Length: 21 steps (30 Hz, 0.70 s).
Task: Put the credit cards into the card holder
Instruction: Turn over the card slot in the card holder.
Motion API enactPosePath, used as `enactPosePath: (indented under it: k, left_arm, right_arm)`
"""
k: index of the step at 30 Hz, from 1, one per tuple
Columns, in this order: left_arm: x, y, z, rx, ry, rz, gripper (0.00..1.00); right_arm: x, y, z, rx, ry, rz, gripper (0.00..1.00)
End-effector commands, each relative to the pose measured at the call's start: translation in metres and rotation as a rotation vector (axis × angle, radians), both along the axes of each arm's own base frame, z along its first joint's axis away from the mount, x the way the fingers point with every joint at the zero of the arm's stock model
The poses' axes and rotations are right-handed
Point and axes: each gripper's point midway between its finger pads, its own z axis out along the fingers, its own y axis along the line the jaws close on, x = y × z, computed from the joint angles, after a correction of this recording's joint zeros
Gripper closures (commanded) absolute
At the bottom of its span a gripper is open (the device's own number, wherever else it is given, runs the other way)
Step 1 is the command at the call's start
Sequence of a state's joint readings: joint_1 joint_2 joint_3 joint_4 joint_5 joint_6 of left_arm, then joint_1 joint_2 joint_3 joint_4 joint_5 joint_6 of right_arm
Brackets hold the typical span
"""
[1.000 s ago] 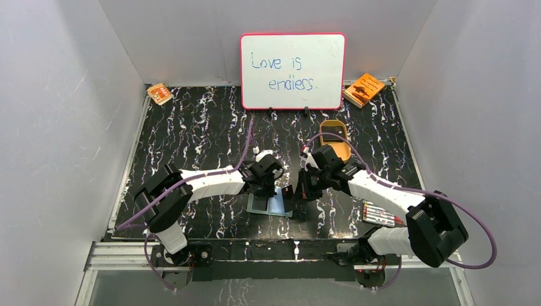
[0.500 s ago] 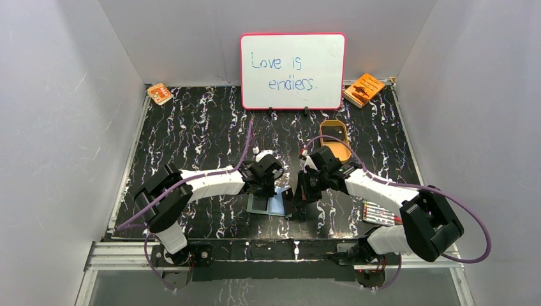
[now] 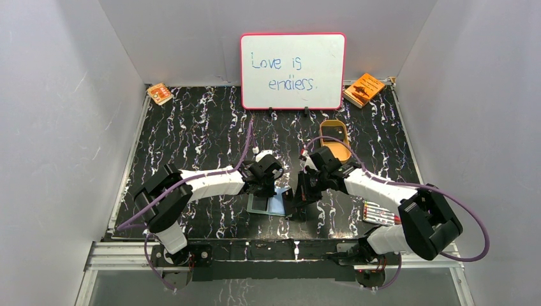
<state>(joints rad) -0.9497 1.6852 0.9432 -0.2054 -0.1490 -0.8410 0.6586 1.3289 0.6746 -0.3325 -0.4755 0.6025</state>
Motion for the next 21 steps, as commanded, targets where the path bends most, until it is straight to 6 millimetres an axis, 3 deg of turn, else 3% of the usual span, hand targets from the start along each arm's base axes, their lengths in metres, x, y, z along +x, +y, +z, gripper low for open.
enactPosePath:
  k: [1,14,21]
  left_arm:
    - [-0.019,0.026,-0.029,0.112,0.065,-0.005,1.0]
    - [-0.017,0.022,-0.022,0.093,0.054,-0.009,0.95]
    - [-0.015,0.023,-0.014,0.09,0.035,-0.01,0.76]
  right_arm:
    - [-0.002,0.006,0.003,0.04,0.011,0.019,1.0]
    - [-0.001,0.024,0.004,0.109,0.079,0.075,1.0]
    - [0.002,0.021,-0.002,0.063,0.077,0.079,1.0]
